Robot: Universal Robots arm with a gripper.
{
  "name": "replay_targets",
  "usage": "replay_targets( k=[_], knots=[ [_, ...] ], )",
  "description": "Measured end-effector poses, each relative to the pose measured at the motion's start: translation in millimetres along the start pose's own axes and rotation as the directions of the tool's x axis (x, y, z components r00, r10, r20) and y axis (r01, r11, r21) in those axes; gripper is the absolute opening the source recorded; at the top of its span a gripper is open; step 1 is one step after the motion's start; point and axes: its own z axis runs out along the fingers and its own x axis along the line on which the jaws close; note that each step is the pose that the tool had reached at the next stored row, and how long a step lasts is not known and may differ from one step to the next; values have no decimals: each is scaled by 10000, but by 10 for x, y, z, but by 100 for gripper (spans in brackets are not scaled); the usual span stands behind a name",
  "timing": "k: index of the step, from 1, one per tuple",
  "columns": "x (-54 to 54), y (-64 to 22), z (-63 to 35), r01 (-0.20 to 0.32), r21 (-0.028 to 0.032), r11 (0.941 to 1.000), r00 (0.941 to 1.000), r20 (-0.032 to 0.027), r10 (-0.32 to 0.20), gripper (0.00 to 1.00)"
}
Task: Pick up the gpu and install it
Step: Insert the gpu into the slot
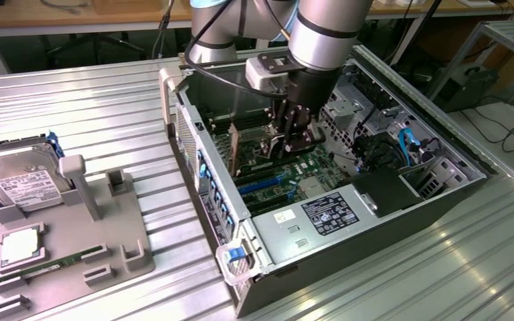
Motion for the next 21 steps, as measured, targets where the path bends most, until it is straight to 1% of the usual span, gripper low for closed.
replay_targets(
  k=[5,14,21],
  knots=[
    [6,0,20,-1,-12,10000,10000,-2,1,28],
    [29,-2,40,-1,-18,10000,10000,-2,1,28],
    [30,-2,92,0,-18,10000,10000,-1,0,28]
  ],
)
